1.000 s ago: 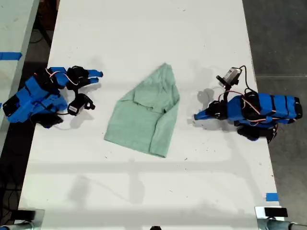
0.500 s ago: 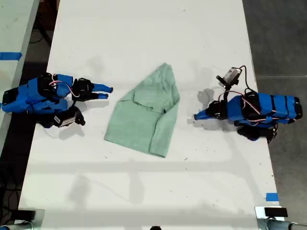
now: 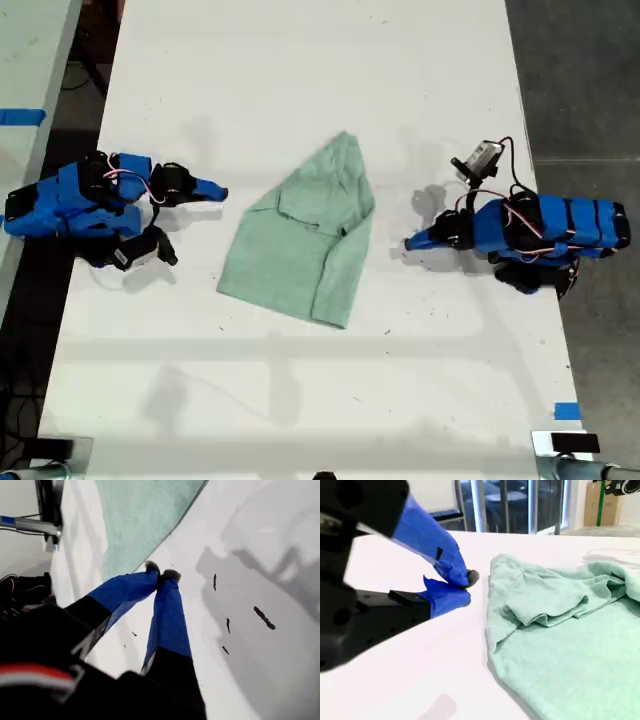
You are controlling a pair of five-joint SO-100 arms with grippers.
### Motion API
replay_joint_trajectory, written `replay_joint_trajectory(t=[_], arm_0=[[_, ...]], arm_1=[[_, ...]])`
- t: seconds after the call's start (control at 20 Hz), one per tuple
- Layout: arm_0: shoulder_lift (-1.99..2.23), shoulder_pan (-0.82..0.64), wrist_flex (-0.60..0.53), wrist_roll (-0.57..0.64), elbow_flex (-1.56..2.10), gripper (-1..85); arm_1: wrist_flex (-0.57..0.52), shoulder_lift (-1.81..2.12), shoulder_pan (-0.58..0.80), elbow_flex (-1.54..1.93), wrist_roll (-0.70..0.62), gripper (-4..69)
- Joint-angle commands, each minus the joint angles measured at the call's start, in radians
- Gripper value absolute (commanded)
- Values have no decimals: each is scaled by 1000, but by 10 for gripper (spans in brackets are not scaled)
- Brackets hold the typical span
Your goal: Fold t shirt
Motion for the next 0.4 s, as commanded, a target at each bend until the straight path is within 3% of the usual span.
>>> replay_joint_trajectory(t=[0.0, 0.05, 0.1, 0.2, 0.35], arm_0=[[8, -12, -121, 97, 6, -1], [8, 114, -158, 107, 5, 12], [8, 210, -190, 207, -5, 60], [9, 212, -273, 219, 0, 13], [9, 97, -189, -12, 3, -1]], arm_1=[[0, 17, -5, 57, 18, 25], [2, 17, -5, 57, 18, 25], [2, 17, -5, 57, 18, 25], [2, 17, -5, 57, 18, 25], [2, 17, -6, 57, 18, 25]])
